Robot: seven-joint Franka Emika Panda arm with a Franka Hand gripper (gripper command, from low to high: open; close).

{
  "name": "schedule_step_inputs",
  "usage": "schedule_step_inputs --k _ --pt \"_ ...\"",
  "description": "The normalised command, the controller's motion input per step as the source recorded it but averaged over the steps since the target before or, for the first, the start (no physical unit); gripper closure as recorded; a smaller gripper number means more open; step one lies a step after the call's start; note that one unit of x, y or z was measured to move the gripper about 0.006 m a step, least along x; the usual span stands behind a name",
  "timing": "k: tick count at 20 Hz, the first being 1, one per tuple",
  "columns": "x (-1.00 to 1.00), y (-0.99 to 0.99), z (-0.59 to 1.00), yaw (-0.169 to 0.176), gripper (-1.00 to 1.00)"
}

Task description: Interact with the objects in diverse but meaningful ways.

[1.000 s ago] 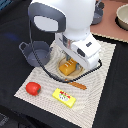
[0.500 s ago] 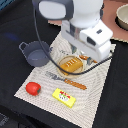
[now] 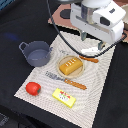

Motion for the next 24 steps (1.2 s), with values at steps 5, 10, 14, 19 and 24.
schedule_step_inputs --k 5,10,14,19,24 --pt "0.38 0.31 -0.10 -0.141 -1.00" --pt "0.24 0.19 -0.21 -0.096 -1.00" --pt "0.15 0.08 -0.24 -0.054 -1.00" --pt "0.18 0.09 -0.20 -0.010 -1.00" --pt "0.17 0.15 -0.22 0.000 -1.00"
